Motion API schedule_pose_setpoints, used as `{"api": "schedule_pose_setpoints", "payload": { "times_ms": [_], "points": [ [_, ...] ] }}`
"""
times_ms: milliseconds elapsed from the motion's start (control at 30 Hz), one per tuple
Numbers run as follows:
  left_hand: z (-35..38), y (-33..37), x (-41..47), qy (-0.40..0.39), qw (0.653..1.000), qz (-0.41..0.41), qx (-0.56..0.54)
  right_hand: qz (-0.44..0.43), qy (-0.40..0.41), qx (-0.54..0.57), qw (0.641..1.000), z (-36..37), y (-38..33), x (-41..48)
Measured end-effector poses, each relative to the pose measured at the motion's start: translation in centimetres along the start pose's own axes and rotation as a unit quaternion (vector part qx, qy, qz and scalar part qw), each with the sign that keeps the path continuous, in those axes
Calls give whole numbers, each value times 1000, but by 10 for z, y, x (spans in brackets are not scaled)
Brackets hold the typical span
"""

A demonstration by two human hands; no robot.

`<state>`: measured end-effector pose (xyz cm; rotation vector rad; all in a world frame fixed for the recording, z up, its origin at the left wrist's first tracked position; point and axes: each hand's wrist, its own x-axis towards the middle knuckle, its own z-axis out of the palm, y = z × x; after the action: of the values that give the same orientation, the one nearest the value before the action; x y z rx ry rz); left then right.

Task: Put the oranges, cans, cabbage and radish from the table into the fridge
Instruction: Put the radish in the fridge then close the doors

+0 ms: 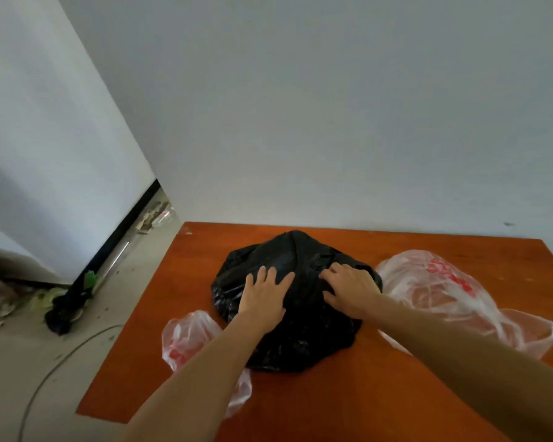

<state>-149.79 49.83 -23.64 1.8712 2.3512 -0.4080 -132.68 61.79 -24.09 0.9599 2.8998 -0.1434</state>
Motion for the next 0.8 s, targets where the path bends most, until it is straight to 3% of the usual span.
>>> {"api": "schedule_pose_setpoints", "payload": {
  "times_ms": [100,267,400,500,567,667,800],
  "points": [
    [18,-34,22,-31,999,3,-25,-20,-24,14,999,9,-9,38],
    [22,-103,47,32,987,-18,-155,-93,-23,-7,995,23,-36,90],
    [23,-163,70,94,974,-39,-202,-67,-70,-28,995,40,-54,133],
    [23,-207,86,92,977,-42,-185,-44,-108,-74,990,53,-62,164],
    [30,-233,96,83,988,-15,-127,-34,-123,-105,986,60,-62,185],
    [48,-254,107,79,991,84,-68,-17,-40,-108,993,65,-52,218],
    [71,-244,118,80,973,214,1,85,-35,4,996,52,-47,267]
  ]
}}
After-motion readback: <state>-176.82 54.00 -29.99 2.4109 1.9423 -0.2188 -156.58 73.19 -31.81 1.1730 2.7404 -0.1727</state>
